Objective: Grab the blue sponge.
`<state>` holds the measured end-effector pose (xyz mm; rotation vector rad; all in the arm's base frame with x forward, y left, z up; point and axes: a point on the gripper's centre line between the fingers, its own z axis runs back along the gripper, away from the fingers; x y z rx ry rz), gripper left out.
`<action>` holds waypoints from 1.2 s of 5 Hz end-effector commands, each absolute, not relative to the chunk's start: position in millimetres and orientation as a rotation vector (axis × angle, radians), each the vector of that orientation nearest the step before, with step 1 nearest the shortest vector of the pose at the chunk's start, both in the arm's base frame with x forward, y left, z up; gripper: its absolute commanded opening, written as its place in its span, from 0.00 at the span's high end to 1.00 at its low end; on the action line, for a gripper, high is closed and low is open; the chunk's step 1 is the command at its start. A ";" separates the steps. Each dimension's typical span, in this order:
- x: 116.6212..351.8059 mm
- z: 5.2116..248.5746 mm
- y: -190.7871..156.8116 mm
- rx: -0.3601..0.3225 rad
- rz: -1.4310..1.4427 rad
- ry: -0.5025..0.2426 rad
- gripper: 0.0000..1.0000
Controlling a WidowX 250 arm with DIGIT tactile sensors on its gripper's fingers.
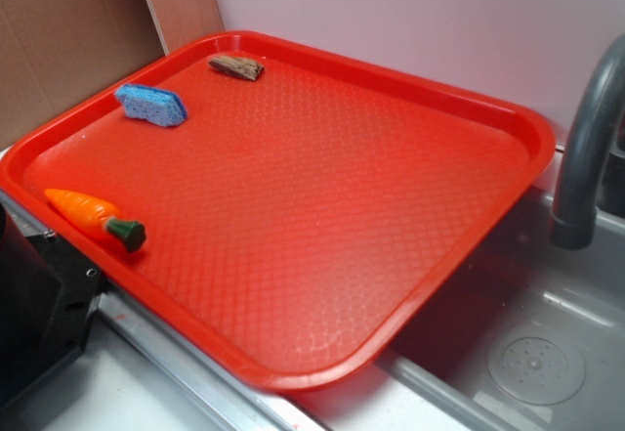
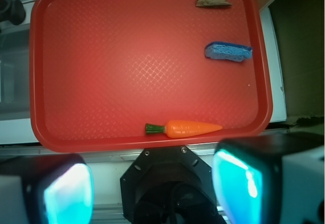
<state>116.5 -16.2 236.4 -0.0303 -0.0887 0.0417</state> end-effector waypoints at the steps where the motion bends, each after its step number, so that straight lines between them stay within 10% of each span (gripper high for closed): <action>1: 116.5 236.4 -16.2 -0.030 0.042 -0.089 0.00; 2: 166.5 191.7 17.1 0.054 0.117 -0.136 0.00; 4: 217.5 163.4 63.9 -0.004 -0.181 -0.256 0.00; 6: 217.5 128.1 96.7 -0.001 -0.689 -0.209 0.00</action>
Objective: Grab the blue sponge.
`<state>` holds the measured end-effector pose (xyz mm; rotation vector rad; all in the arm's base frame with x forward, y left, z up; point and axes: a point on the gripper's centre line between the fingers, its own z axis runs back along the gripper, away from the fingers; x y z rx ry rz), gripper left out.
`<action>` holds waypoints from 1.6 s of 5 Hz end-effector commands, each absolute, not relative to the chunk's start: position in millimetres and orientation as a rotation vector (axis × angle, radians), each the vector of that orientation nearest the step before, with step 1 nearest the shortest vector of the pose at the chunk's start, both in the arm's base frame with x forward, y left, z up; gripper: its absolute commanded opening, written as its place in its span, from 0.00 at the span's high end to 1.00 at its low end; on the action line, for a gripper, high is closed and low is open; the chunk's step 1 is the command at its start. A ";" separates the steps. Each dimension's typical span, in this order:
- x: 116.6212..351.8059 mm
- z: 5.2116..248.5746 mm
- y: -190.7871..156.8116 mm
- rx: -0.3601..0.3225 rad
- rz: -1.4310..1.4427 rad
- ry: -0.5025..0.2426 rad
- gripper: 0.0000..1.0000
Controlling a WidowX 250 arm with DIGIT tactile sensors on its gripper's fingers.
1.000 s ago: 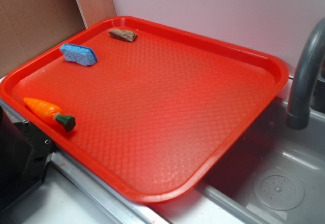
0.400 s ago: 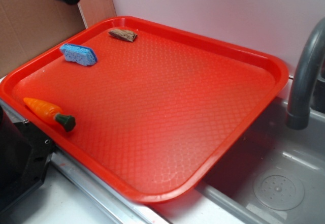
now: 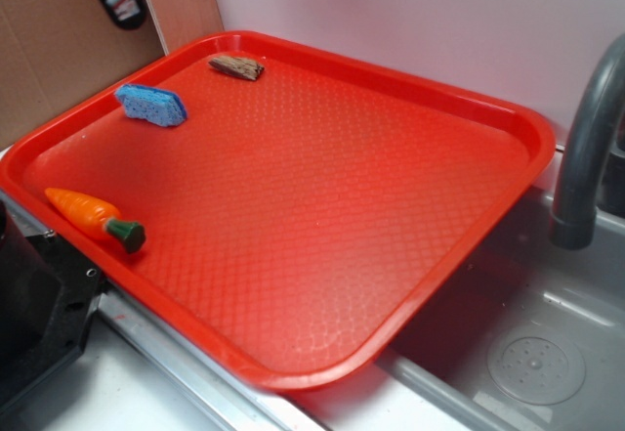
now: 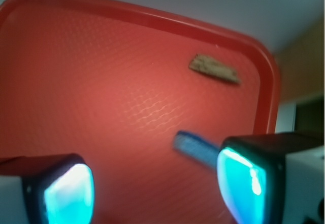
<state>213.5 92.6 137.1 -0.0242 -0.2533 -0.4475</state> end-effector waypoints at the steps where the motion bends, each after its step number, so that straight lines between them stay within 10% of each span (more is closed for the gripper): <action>1: 221.8 95.8 107.7 0.010 -0.944 -0.142 0.00; 3: 237.0 31.6 99.4 0.056 -1.119 -0.050 0.00; 4: 232.4 16.1 87.0 0.087 -1.127 0.009 1.00; 8: 236.1 110.1 51.1 0.225 -1.008 -0.096 1.00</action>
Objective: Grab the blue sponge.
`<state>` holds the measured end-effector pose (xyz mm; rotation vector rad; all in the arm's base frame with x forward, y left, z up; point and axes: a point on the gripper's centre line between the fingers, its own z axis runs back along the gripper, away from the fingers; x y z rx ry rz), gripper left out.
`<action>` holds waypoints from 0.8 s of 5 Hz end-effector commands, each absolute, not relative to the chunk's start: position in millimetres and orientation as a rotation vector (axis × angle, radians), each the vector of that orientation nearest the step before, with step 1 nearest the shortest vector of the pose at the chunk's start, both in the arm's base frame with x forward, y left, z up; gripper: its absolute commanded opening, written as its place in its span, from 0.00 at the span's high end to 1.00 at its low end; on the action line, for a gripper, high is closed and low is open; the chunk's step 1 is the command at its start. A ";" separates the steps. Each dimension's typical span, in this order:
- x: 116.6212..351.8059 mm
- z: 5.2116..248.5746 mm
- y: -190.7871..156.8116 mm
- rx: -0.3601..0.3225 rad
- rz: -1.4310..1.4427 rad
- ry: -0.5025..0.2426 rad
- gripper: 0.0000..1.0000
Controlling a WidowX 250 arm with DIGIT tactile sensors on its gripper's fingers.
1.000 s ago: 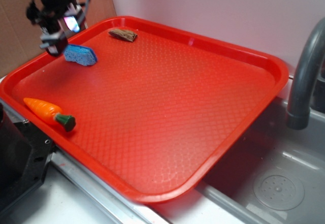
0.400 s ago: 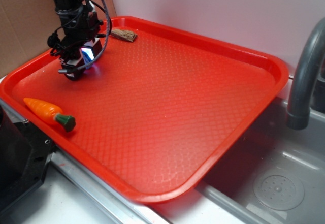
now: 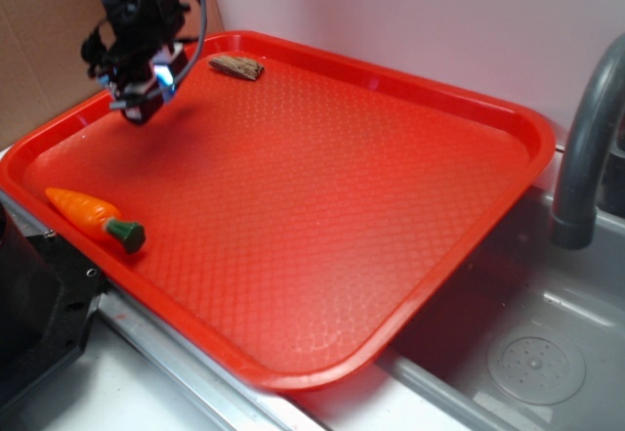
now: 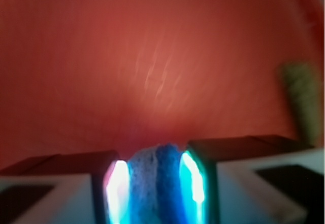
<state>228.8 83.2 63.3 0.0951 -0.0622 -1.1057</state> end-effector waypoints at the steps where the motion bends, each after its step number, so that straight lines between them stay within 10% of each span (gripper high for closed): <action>1: 228.3 135.3 11.9 0.220 -0.752 -0.133 1.00; 2: 210.1 150.7 -23.9 0.147 -0.489 -0.221 1.00; 4: 195.8 165.5 -28.0 -0.031 -0.016 -0.121 1.00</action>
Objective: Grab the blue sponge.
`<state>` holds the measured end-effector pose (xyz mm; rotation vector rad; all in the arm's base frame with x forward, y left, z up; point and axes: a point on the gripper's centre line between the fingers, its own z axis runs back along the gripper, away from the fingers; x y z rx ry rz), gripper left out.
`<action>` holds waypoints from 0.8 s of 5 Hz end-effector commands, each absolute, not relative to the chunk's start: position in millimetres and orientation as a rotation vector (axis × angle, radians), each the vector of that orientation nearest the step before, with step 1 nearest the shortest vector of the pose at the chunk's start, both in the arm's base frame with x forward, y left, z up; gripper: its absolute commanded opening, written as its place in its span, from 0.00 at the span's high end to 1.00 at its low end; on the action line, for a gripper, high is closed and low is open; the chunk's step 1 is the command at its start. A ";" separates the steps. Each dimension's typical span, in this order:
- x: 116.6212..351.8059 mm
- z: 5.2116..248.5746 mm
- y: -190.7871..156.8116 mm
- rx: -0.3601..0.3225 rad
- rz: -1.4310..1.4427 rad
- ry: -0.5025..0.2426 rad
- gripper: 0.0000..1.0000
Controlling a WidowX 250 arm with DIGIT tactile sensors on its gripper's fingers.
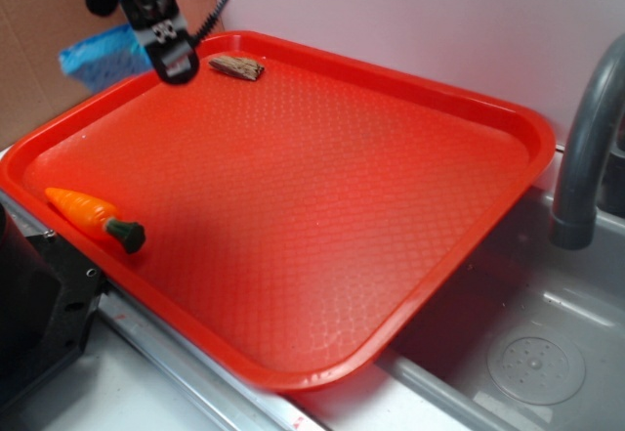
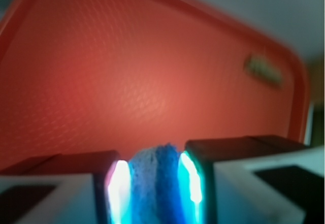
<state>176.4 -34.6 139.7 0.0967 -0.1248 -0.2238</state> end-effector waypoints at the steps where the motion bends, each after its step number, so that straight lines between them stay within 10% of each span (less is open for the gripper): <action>1: 196.7 170.6 7.4 -0.071 0.153 -0.113 1.00; 4: 204.7 173.7 24.9 -0.021 0.212 -0.154 1.00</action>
